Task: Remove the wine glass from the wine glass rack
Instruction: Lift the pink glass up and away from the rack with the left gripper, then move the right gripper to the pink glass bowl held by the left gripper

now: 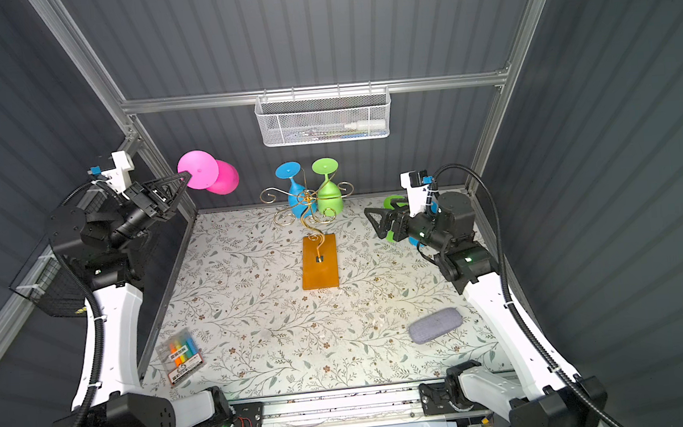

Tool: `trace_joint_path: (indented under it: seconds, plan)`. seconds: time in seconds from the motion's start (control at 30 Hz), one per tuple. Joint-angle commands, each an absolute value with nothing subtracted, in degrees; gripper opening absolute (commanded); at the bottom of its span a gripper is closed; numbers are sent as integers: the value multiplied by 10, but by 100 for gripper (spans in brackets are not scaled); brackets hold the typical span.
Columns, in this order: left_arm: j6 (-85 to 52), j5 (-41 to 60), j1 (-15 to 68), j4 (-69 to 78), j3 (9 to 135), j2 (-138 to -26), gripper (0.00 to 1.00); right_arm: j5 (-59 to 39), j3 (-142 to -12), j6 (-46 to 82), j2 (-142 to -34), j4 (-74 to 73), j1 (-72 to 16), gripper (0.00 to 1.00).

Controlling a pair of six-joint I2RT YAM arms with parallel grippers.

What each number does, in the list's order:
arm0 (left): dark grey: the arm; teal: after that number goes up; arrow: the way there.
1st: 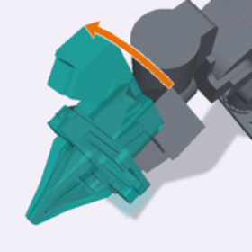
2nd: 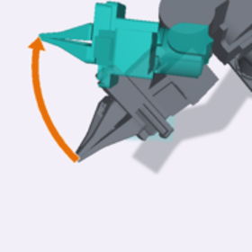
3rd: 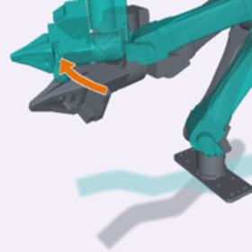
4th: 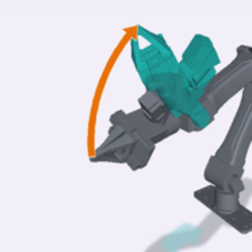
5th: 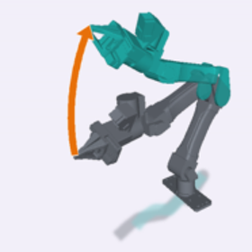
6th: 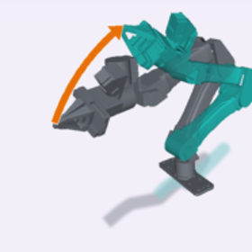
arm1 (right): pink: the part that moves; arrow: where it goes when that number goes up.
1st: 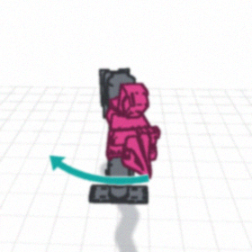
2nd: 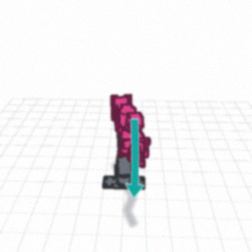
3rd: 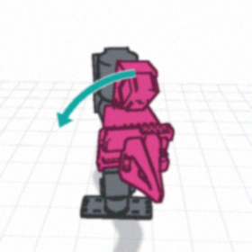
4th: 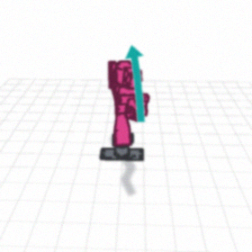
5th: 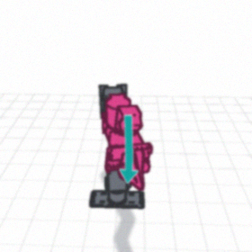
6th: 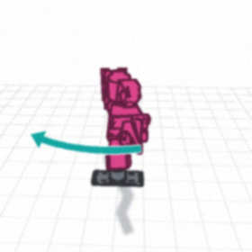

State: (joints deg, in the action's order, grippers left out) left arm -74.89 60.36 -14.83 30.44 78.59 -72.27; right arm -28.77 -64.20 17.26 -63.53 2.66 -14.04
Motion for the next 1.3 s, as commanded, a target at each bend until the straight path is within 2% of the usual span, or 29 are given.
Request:
trace_joint_path:
  seconds: [0.0, 0.17, 0.3, 0.53, 0.73, 1.03, 1.27]
  plan:
    - [-871, 619, -151, 480, 791, -743, 0, -316, -668, 182, -638, 1, -145, 99]
    - [-1036, 598, -144, 674, 788, -786, 0, -334, -678, 178, -638, -4, -146, 99]
    - [-1073, 591, -115, 722, 785, -808, 0, -329, -691, 159, -638, 6, -149, 99]
    - [-954, 606, -40, 587, 790, -796, 0, -296, -755, 74, -687, 49, -188, 99]
    - [-931, 607, -11, 553, 791, -793, 0, -249, -834, -50, -734, 83, -240, 99]
    - [-904, 610, 59, 506, 803, -804, 0, -233, -849, -228, -771, 24, -314, 99]
    - [-842, 611, 89, 434, 805, -796, 0, -215, -841, -272, -793, -27, -341, 99]
